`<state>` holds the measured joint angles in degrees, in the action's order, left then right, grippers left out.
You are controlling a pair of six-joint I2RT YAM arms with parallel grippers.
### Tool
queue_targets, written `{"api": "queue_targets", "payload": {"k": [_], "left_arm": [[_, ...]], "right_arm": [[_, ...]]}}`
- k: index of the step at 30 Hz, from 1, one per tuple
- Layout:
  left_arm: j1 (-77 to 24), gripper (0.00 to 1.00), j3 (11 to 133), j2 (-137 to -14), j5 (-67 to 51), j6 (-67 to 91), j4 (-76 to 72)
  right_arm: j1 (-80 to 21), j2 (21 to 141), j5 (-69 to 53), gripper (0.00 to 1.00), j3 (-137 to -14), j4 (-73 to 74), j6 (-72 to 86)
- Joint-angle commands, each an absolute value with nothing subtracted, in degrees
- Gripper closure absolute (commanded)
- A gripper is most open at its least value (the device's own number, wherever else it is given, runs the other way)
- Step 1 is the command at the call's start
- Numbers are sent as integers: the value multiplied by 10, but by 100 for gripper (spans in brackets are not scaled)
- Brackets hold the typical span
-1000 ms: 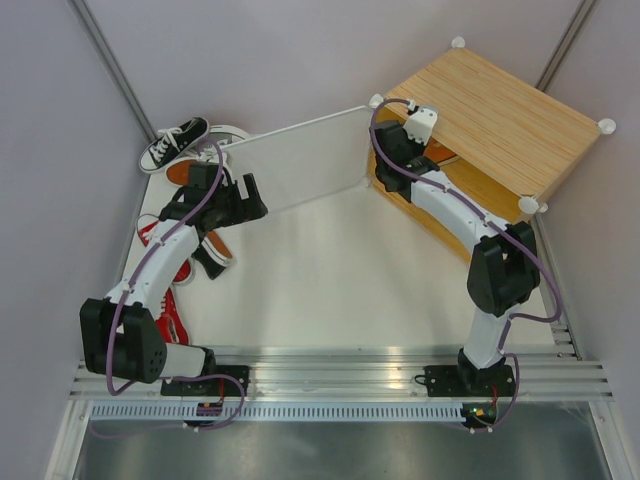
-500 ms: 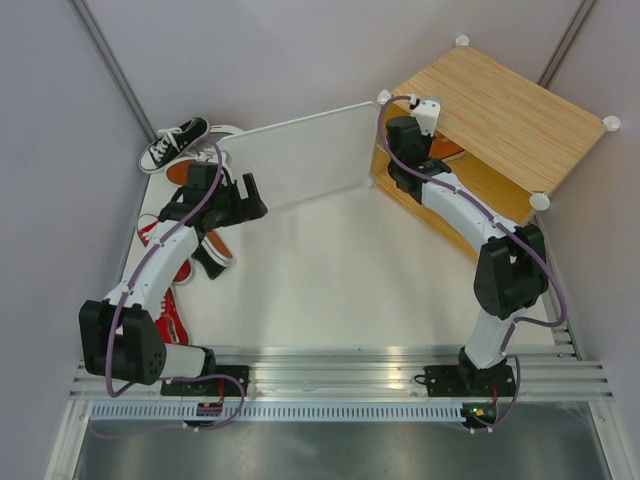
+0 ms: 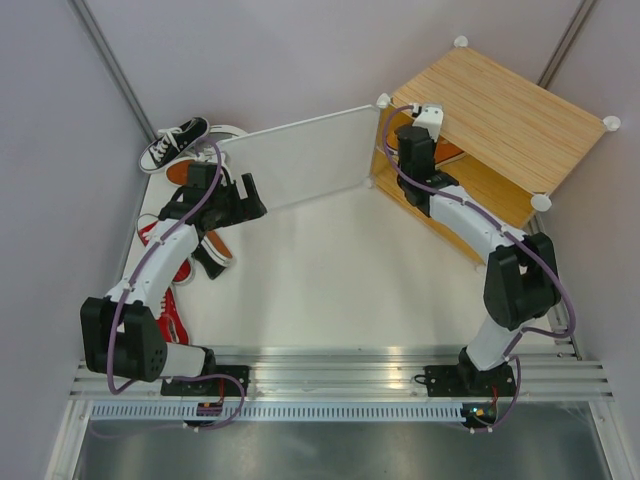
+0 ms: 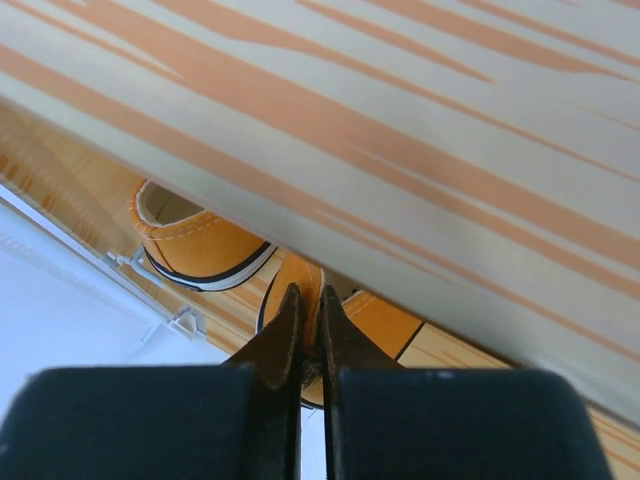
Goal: Place and organize the shoes in the shoe cabinet
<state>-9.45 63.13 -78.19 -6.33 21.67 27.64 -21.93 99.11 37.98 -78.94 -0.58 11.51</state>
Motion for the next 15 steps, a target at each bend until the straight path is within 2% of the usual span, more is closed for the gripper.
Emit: {"api": "queue_targets", "payload": {"k": [1,15], "left_arm": [[-92,1,638,-784,-73,236,271],[-91,1,635,-784,-70,236,271]], "right_arm": [[-189,958,385,99,-768,-92,89],[-189,976,445,99,-760,-161,5]]}}
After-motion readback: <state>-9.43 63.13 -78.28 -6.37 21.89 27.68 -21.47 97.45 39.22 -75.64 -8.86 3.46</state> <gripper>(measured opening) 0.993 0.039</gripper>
